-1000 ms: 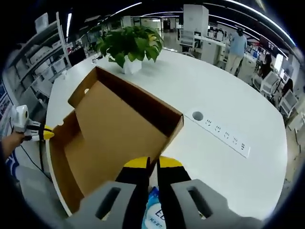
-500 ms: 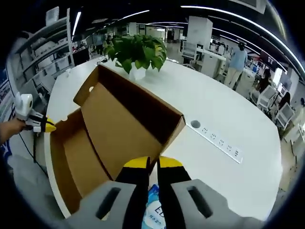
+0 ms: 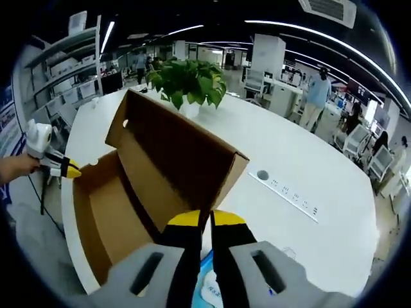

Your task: Operate the shoe box by opening the lid, removing the specified soft item, and placing it in the target area until the item is outside and the box remains undamaged.

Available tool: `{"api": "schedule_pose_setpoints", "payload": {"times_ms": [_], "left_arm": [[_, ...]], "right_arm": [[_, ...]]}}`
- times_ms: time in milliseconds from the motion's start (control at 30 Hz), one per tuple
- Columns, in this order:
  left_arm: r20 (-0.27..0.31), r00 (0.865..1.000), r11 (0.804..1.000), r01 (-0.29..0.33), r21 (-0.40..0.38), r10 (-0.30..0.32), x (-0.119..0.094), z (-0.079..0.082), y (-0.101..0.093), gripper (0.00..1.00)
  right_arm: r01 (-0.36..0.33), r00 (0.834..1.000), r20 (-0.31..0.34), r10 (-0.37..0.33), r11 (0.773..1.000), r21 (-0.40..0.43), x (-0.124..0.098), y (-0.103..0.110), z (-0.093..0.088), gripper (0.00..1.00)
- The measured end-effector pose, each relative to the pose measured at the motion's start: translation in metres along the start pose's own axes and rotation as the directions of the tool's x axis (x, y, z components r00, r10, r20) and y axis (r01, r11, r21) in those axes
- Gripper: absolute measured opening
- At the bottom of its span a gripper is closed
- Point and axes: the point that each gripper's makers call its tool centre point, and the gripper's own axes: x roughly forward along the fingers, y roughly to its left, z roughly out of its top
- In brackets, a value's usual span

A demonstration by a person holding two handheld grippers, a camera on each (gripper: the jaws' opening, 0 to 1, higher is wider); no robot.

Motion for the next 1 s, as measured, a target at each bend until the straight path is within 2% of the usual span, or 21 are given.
{"api": "schedule_pose_setpoints", "payload": {"times_ms": [433,1000], "left_arm": [[0.015,1.000,1.000,0.017,-0.007,-0.017,-0.002,-0.001,0.000,0.04],[0.025,0.999,0.999,0.036,-0.031,-0.036,-0.007,-0.004,-0.001,0.05]], "right_arm": [[0.032,0.998,0.048,-0.029,0.997,-0.066,-0.018,0.020,-0.002,0.03],[0.074,0.992,0.107,-0.072,0.997,-0.015,-0.032,0.038,-0.011,0.04]]}}
